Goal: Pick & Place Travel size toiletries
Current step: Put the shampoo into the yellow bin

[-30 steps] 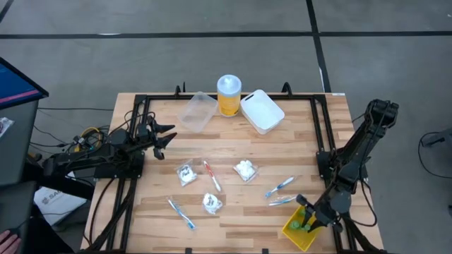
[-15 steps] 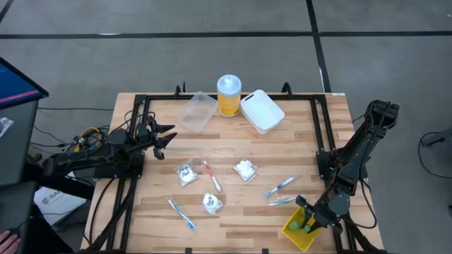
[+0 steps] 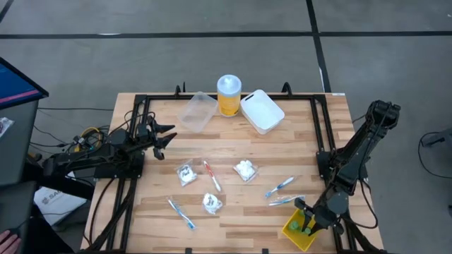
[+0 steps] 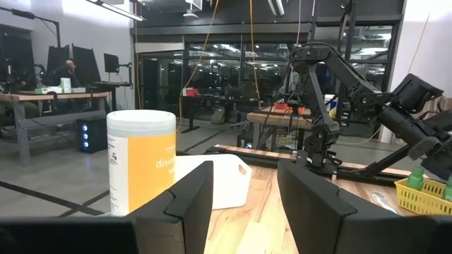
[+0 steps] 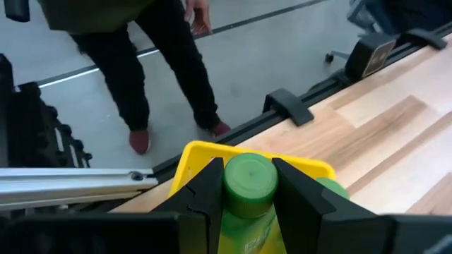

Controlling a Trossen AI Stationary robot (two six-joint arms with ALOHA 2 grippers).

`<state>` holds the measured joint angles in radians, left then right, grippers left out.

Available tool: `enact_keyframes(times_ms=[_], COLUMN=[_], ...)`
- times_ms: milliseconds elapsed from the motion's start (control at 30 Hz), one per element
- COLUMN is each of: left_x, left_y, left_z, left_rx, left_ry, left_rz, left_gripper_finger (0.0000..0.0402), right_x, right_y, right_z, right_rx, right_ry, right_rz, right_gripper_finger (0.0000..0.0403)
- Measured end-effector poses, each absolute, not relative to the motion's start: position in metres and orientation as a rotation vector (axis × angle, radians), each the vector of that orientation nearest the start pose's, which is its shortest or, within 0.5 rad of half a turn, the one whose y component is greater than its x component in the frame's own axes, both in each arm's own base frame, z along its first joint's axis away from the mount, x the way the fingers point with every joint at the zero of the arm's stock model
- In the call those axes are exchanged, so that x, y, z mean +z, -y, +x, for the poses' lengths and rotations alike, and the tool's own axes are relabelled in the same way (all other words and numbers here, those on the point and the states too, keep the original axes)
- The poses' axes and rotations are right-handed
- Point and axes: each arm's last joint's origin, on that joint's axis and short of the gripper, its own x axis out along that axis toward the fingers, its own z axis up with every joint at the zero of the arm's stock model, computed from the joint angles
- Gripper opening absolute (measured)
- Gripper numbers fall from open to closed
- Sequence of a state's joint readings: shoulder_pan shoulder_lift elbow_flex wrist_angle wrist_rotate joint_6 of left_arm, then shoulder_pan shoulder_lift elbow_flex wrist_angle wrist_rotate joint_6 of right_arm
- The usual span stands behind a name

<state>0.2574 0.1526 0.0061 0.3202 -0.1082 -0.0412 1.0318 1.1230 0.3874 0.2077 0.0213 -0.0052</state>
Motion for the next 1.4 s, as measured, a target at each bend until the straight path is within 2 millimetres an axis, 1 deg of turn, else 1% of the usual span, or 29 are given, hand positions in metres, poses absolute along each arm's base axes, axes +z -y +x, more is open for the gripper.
enact_keyframes(times_ms=[100, 233, 333, 633, 1400], left_x=[0.184, 0.184, 0.184, 0.184, 0.184], left_y=[-0.030, -0.030, -0.030, -0.030, -0.030], left_z=[0.101, 0.101, 0.101, 0.101, 0.101], left_rx=[0.361, 0.362, 0.362, 0.366, 0.365], left_ry=[0.182, 0.184, 0.184, 0.185, 0.185], left_rz=[-0.028, -0.028, -0.028, -0.028, -0.027], left_gripper_finger=[0.0154, 0.0154, 0.0154, 0.0154, 0.0154], right_x=[0.168, 0.155, 0.152, 0.156, 0.153], right_y=[-0.183, -0.190, -0.195, -0.193, -0.194], right_z=[0.112, 0.116, 0.119, 0.119, 0.120], right_rx=[1.008, 1.046, 1.053, 1.059, 1.061], right_ry=[-0.494, -0.526, -0.522, -0.494, -0.498], right_rz=[-0.277, -0.291, -0.303, -0.343, -0.358], right_gripper_finger=[0.0095, 0.0095, 0.0095, 0.0095, 0.0101])
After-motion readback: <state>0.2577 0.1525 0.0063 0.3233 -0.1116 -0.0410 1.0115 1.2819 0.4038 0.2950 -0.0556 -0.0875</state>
